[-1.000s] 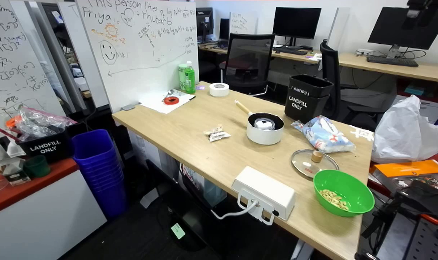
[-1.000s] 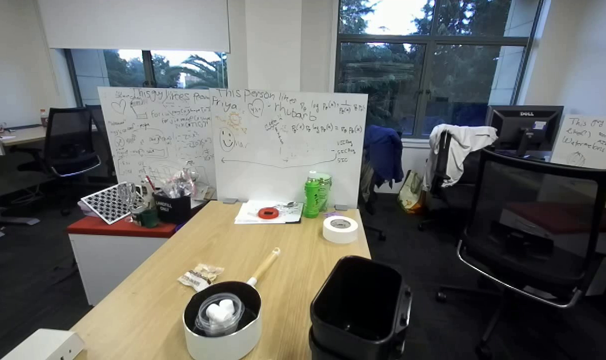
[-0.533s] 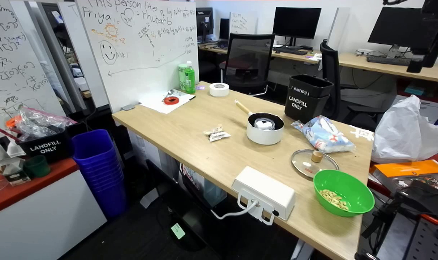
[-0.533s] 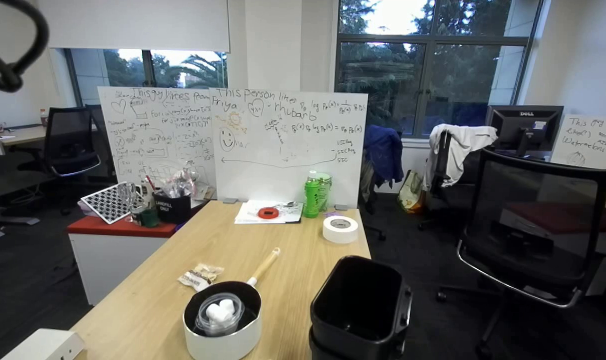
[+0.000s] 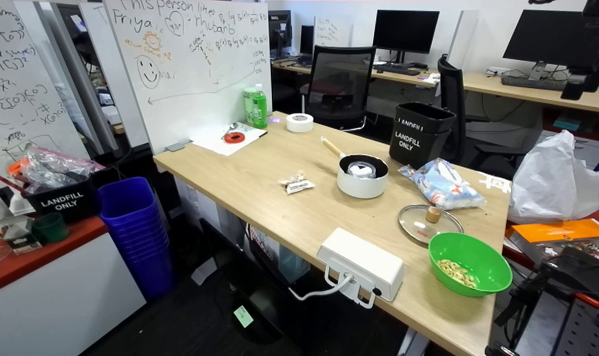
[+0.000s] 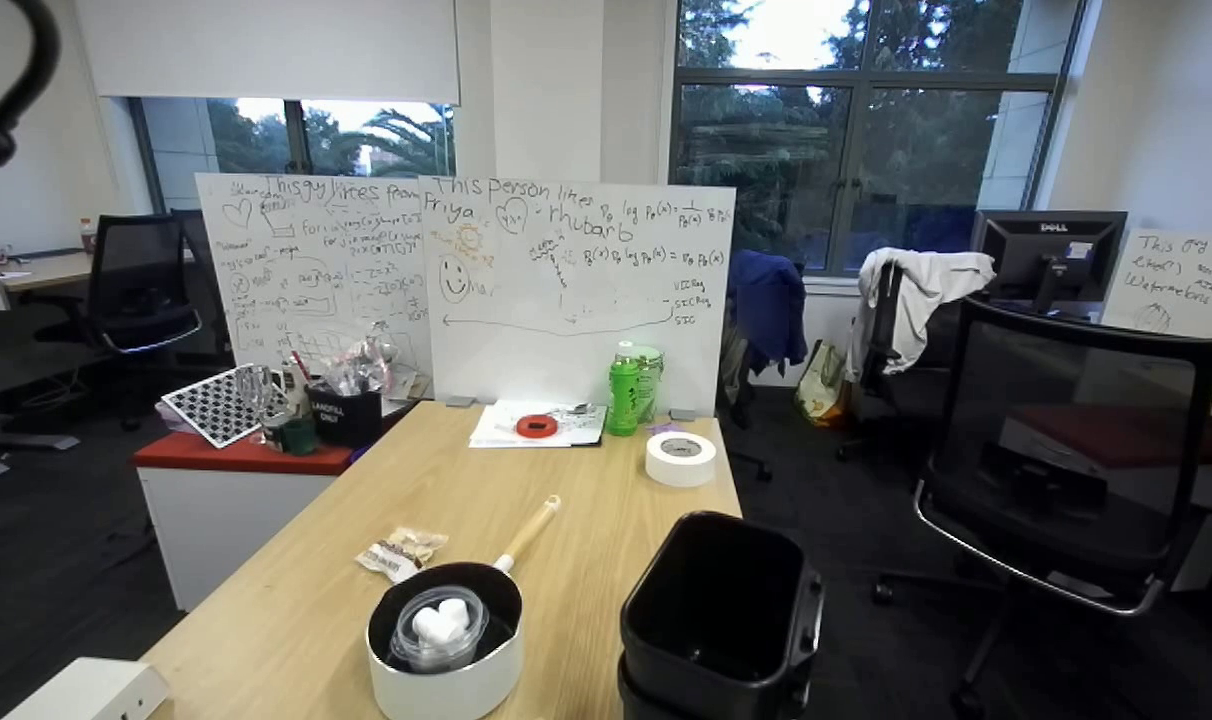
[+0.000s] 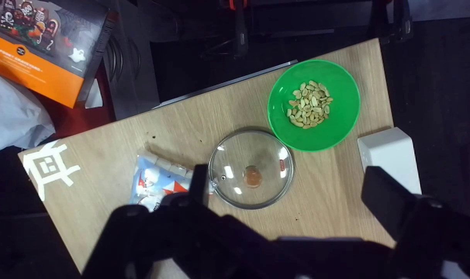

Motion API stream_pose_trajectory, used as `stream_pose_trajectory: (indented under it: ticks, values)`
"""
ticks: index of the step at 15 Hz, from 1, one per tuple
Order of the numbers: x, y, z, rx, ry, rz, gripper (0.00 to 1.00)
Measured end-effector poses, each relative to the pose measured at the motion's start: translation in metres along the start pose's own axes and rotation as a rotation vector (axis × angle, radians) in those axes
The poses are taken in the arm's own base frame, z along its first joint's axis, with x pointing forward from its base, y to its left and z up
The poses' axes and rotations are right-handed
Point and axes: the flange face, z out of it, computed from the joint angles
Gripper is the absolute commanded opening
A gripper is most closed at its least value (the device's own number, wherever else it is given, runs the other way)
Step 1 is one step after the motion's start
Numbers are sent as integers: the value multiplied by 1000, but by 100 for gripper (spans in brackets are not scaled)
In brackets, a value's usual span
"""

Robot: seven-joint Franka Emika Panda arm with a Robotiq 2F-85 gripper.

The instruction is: Take the clear lid and put it on the white pot

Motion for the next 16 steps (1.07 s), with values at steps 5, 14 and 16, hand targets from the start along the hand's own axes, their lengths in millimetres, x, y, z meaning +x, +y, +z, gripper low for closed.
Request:
stream_pose_trajectory:
  ticks: [5, 14, 16]
  values:
    - [12, -29, 35, 95, -50, -32, 100]
    - [53, -65, 153, 212, -218, 38, 100]
    - [58, -65, 153, 210, -220, 40, 100]
